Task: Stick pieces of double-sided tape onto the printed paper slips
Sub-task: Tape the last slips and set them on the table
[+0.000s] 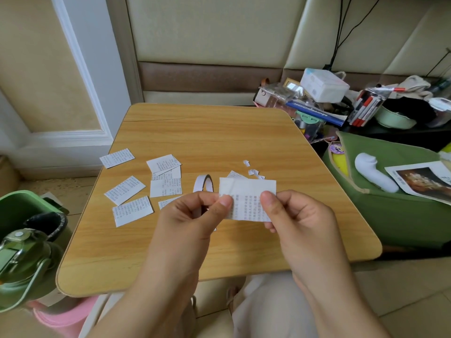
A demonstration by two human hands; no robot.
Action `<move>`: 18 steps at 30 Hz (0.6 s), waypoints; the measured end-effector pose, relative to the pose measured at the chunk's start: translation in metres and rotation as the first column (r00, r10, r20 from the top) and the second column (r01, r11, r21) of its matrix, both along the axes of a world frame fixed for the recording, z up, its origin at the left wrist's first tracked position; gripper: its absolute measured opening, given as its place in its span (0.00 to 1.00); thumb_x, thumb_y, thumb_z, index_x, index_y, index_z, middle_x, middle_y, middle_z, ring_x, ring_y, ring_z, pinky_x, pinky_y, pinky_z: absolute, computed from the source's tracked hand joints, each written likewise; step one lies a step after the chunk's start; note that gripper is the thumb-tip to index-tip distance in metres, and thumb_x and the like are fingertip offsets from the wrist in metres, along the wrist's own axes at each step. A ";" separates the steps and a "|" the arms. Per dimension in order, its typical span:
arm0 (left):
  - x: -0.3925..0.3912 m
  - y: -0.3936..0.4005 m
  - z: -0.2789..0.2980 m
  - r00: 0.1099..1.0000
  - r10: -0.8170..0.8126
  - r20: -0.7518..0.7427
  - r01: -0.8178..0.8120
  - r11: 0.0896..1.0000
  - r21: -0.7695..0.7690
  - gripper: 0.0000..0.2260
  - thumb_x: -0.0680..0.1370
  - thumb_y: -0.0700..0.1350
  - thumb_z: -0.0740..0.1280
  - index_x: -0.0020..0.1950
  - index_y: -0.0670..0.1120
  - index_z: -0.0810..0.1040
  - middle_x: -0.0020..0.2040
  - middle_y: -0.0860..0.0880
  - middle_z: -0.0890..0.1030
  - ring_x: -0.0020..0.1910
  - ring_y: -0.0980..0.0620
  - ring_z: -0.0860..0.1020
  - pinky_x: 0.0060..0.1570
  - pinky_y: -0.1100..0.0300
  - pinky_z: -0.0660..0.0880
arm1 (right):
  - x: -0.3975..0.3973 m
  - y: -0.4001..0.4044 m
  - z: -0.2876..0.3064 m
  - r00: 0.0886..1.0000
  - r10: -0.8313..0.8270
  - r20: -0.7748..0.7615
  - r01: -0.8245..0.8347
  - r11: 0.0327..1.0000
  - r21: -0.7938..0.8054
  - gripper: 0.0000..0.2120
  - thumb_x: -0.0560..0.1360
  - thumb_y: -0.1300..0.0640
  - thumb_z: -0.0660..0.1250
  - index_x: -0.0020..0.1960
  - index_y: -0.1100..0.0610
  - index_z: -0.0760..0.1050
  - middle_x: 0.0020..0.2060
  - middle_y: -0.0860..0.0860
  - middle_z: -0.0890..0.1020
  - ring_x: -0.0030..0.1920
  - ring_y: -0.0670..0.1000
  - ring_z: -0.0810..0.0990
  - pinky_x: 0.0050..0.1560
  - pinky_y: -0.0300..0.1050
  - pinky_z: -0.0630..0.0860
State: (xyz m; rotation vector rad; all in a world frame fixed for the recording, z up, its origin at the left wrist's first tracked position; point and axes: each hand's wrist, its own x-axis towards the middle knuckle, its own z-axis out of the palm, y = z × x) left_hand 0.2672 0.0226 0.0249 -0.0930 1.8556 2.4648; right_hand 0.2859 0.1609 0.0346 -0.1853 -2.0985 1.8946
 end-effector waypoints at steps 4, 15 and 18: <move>0.001 0.001 -0.002 1.000 0.027 0.009 -0.027 0.999 0.019 0.09 0.66 0.46 0.72 0.37 0.40 0.82 0.44 0.35 0.81 0.43 0.45 0.75 0.48 0.57 0.69 | -0.001 0.000 -0.006 1.000 -0.027 -0.003 0.027 0.999 0.045 0.15 0.70 0.43 0.71 0.38 0.55 0.78 0.25 0.50 0.75 0.28 0.44 0.69 0.33 0.37 0.68; 0.005 0.011 0.000 1.000 0.019 0.001 -0.019 1.000 0.004 0.07 0.73 0.41 0.70 0.35 0.41 0.81 0.33 0.43 0.79 0.32 0.58 0.73 0.35 0.69 0.68 | -0.005 -0.006 -0.005 0.981 0.189 0.042 -0.189 0.982 -0.015 0.04 0.71 0.55 0.73 0.44 0.54 0.83 0.41 0.47 0.86 0.46 0.46 0.85 0.48 0.43 0.79; 0.004 0.009 0.000 0.996 0.092 -0.004 -0.092 0.996 -0.017 0.07 0.73 0.41 0.69 0.37 0.39 0.79 0.30 0.47 0.74 0.27 0.60 0.67 0.29 0.72 0.65 | -0.009 -0.006 -0.008 0.987 0.158 0.043 -0.159 0.987 0.034 0.09 0.70 0.49 0.71 0.44 0.53 0.83 0.38 0.48 0.86 0.40 0.45 0.83 0.46 0.45 0.78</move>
